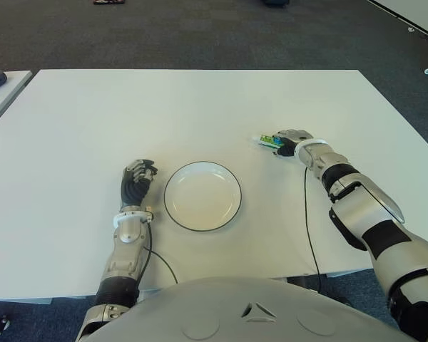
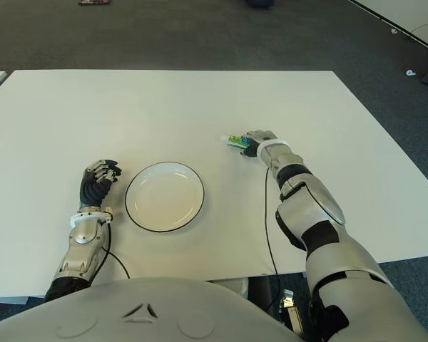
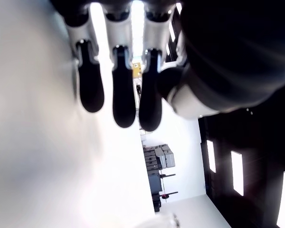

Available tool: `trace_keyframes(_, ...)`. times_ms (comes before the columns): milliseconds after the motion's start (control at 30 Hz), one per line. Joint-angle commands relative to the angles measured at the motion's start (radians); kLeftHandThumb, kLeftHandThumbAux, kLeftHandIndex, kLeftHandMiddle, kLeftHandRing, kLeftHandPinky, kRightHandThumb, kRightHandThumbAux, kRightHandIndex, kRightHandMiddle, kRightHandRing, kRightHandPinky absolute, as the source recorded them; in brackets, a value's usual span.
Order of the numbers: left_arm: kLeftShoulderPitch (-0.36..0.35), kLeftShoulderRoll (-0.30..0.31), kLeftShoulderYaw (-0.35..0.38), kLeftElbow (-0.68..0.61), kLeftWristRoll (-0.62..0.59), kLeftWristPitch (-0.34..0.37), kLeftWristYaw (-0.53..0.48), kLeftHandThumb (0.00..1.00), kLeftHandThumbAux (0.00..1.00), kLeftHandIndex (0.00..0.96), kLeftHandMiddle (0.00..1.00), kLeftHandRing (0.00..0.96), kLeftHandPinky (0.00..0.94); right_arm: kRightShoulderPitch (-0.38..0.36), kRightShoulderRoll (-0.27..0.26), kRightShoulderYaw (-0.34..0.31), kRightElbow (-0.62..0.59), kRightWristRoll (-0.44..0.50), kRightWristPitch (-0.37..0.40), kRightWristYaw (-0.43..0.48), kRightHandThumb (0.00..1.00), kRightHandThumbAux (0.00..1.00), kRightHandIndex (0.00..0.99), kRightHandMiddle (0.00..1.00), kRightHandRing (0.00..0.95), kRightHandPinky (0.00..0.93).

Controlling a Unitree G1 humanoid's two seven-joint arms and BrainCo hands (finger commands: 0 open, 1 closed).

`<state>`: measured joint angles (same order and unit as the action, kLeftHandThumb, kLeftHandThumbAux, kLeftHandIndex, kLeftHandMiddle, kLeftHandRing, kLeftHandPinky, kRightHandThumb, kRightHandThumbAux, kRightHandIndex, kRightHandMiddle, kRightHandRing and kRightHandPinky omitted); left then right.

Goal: Put the toothpaste on the table into the plate.

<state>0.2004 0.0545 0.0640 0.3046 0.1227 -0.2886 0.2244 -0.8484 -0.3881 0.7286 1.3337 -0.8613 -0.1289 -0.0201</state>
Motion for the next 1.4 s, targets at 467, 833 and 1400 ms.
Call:
trace_keyframes(467, 0.066, -0.021, 0.016, -0.031, 0.011, 0.067, 0.029, 0.7, 0.723, 0.427, 0.524, 0.517, 0.491, 0.065, 0.032, 0.052, 0.057, -0.044, 0.065, -0.101, 0.509, 0.51, 0.002, 0.0, 0.0, 0.019)
trace_keyframes(833, 0.079, -0.029, 0.029, -0.042, -0.013, 0.058, 0.021, 0.701, 0.723, 0.426, 0.518, 0.513, 0.486, 0.077, 0.07, -0.008, 0.051, 0.008, 0.082, -0.26, 0.666, 0.694, 0.387, 0.471, 0.483, 0.47)
trace_keyframes(1400, 0.08, -0.036, 0.045, -0.042, -0.034, 0.047, 0.009, 0.702, 0.722, 0.427, 0.517, 0.51, 0.488, 0.092, 0.085, -0.075, 0.039, 0.043, 0.032, -0.373, 0.704, 0.723, 0.436, 0.722, 0.715, 0.748)
